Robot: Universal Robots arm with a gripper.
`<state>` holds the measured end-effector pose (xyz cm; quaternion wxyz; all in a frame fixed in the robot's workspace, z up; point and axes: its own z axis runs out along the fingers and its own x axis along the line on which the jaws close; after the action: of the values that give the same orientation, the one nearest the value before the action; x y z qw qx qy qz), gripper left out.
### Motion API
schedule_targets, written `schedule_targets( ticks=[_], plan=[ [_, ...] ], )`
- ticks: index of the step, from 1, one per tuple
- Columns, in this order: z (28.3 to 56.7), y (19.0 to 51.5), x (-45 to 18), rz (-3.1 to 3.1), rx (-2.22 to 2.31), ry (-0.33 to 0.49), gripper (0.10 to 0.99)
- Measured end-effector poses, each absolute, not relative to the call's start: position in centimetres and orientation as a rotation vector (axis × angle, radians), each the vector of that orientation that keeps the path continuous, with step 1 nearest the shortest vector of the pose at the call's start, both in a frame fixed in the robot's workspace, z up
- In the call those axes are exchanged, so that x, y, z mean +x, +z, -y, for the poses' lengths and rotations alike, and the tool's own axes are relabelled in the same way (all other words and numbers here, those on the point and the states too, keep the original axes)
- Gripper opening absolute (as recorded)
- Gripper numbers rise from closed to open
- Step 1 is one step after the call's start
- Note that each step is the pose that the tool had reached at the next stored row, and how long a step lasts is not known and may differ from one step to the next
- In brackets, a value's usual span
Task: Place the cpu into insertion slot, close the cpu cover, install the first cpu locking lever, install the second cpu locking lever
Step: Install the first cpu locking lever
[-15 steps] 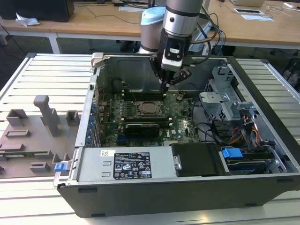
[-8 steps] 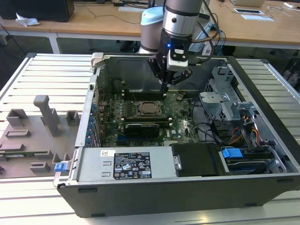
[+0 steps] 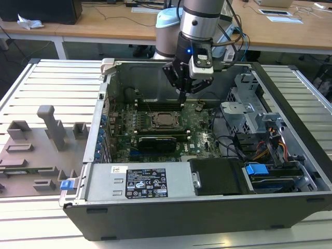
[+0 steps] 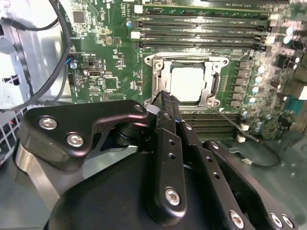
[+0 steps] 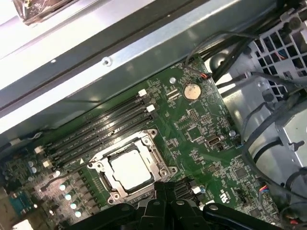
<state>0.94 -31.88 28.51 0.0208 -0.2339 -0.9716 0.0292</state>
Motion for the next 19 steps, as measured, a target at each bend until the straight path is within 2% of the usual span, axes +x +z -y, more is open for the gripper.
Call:
schedule_targets(
  ticks=[19],
  plan=[
    [31.88,28.51,0.94,3.085,-0.350,0.090,0.106]
  ],
)
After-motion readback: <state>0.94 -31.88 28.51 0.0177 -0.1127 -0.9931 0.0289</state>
